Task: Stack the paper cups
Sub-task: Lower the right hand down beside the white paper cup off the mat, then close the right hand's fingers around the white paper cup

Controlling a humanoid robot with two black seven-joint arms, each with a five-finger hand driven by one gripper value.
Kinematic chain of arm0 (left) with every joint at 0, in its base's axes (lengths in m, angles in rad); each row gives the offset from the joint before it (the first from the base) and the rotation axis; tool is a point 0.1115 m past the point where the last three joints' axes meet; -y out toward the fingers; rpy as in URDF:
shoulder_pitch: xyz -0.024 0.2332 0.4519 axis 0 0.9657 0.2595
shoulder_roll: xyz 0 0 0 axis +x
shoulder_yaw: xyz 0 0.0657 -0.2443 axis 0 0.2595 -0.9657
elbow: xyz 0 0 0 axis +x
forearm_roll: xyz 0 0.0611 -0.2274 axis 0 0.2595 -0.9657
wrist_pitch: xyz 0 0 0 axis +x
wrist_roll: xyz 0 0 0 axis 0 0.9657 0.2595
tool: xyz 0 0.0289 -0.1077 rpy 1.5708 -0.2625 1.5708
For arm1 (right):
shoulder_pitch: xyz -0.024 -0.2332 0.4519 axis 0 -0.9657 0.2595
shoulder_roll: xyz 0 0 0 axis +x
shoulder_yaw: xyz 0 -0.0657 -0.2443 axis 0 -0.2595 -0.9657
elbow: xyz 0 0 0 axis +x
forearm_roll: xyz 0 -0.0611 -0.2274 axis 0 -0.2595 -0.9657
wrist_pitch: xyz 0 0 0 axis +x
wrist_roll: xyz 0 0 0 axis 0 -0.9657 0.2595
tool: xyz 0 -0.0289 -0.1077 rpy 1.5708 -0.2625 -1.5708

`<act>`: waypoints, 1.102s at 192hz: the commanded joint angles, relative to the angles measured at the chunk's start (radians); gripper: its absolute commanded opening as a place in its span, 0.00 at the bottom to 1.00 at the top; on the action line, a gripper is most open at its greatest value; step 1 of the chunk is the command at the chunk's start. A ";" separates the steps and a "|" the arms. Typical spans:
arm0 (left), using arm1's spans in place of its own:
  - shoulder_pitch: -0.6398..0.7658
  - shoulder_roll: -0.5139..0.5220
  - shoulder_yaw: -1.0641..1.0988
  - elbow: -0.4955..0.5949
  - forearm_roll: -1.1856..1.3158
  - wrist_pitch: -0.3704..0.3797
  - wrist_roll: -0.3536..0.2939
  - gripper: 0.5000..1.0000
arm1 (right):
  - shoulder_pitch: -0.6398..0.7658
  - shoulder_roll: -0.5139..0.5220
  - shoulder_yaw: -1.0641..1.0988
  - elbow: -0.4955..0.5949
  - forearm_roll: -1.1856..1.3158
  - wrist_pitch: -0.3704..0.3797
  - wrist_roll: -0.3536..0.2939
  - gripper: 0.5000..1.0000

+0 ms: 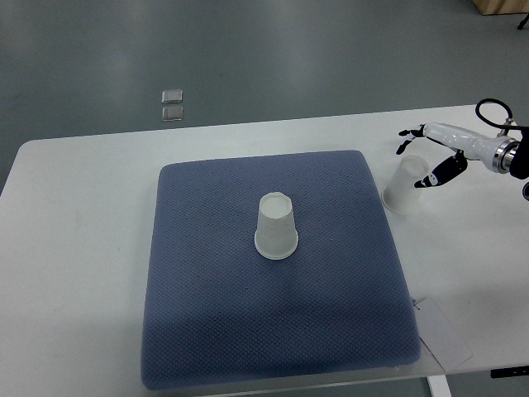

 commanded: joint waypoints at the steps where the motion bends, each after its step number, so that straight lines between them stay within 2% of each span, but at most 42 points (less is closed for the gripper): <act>1: 0.000 0.000 0.000 0.000 0.001 0.000 0.000 1.00 | 0.002 0.011 -0.001 -0.020 -0.003 -0.006 -0.006 0.86; 29: 0.000 0.000 0.000 0.000 0.001 0.000 0.000 1.00 | 0.011 0.031 -0.001 -0.028 -0.009 -0.016 -0.026 0.86; 177: 0.000 0.000 0.000 0.000 0.000 0.000 0.000 1.00 | 0.020 0.079 -0.059 -0.111 -0.031 -0.022 -0.017 0.85; 187: -0.002 0.000 0.000 0.000 0.000 0.000 0.000 1.00 | 0.020 0.079 -0.059 -0.111 -0.029 -0.022 -0.017 0.79; 196: 0.000 0.000 0.000 0.000 0.000 0.000 0.000 1.00 | 0.020 0.079 -0.059 -0.111 -0.029 -0.022 -0.020 0.65; 206: 0.000 0.000 0.000 0.000 0.000 0.001 0.000 1.00 | 0.020 0.079 -0.059 -0.111 -0.029 -0.022 -0.023 0.56; 212: 0.000 0.000 0.000 0.000 0.000 0.000 0.000 1.00 | 0.020 0.079 -0.059 -0.111 -0.029 -0.020 -0.025 0.47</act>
